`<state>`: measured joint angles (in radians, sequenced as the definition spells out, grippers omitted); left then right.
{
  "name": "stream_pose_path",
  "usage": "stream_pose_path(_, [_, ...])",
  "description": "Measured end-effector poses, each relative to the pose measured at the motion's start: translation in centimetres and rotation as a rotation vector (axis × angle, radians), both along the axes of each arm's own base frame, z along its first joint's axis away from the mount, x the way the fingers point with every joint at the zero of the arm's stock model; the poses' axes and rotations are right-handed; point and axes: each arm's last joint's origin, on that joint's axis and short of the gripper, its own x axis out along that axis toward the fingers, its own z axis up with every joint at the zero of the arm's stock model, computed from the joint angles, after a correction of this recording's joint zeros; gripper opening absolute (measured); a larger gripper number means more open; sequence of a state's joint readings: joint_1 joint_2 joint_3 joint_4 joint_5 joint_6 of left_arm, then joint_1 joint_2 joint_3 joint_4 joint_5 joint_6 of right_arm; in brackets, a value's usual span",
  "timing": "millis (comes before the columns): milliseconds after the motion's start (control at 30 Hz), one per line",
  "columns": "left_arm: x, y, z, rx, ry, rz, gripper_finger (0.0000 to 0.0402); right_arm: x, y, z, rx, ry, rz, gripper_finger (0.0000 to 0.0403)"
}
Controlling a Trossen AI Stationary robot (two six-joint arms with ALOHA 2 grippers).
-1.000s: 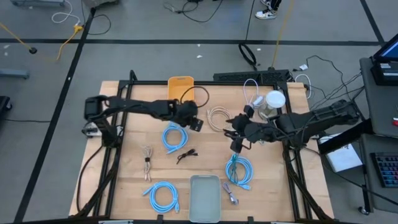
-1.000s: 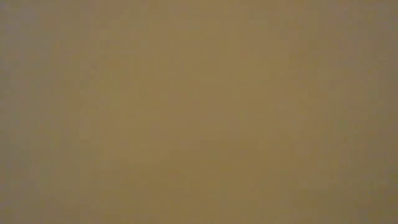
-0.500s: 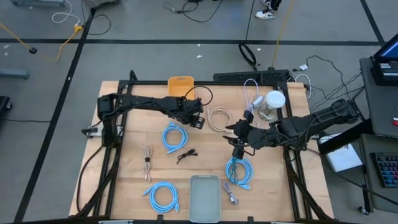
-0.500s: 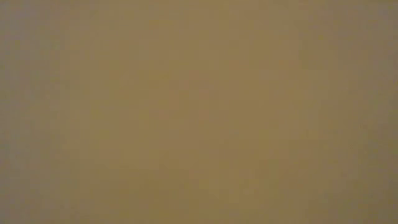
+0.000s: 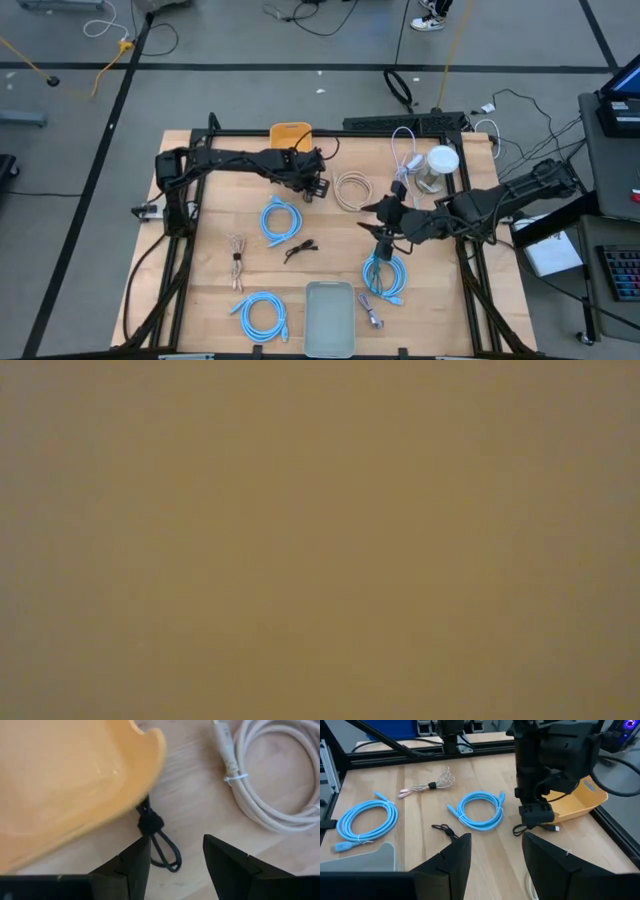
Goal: Pick & Place USB Port
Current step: Put the top black charger cable into the yellow bin
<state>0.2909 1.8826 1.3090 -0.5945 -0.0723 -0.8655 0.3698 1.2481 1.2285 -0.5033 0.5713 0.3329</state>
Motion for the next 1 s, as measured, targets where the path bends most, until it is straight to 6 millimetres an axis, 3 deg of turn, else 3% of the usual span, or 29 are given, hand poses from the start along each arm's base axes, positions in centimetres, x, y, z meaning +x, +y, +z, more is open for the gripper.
stream_pose_path(567, [0.6,-0.2,-3.9,-0.050,0.102,-0.006,0.0184,0.1,0.2,0.2,0.001,-0.024,0.012,0.0169])
stream_pose_path(700, [0.7,-0.3,-4.0,-0.051,0.105,0.007,0.0176,0.2,0.3,0.3,0.023,-0.032,0.031,0.0169])
stream_pose_path(800, [0.7,-0.3,-4.0,-0.049,0.103,0.013,0.0137,0.2,0.3,0.3,0.035,-0.035,0.043,0.0169])
stream_pose_path(1000, [1.0,-1.1,-3.5,-0.069,0.078,-0.022,0.0017,0.3,0.4,0.5,0.041,-0.052,0.052,0.0169])
